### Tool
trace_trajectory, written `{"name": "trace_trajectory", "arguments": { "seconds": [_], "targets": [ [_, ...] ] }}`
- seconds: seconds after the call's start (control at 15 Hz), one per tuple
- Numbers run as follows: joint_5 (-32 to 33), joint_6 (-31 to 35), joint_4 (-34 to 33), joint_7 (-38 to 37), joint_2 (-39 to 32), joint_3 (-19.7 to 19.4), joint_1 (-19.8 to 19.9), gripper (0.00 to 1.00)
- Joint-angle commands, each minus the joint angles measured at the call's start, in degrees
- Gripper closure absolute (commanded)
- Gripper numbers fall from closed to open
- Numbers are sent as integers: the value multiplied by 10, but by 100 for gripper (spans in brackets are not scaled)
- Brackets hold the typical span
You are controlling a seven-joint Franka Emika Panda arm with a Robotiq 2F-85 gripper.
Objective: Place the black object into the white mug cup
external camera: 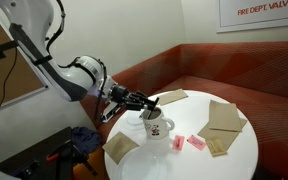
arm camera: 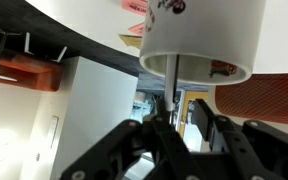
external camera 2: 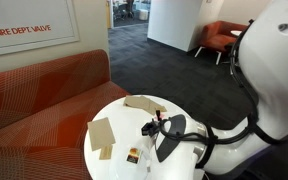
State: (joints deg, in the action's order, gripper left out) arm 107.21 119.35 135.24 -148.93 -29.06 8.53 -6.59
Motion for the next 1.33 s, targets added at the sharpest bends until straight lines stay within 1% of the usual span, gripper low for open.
{"name": "trace_trajectory", "arguments": {
  "seconds": [0.0,0.07,0.2,0.27,0.33,0.6,0.87,1.27],
  "targets": [
    [7,-21,-9,0,-12,9,1,33],
    [7,-21,-10,0,-14,9,1,25],
    [7,-22,-11,0,-16,9,1,12],
    [7,-23,-11,0,-15,9,1,3],
    [7,-24,-10,0,-11,10,0,0],
    [2,-29,-6,0,13,16,0,0],
    [-3,-26,1,0,55,22,2,0],
    [-12,14,12,0,130,16,20,0]
  ]
}}
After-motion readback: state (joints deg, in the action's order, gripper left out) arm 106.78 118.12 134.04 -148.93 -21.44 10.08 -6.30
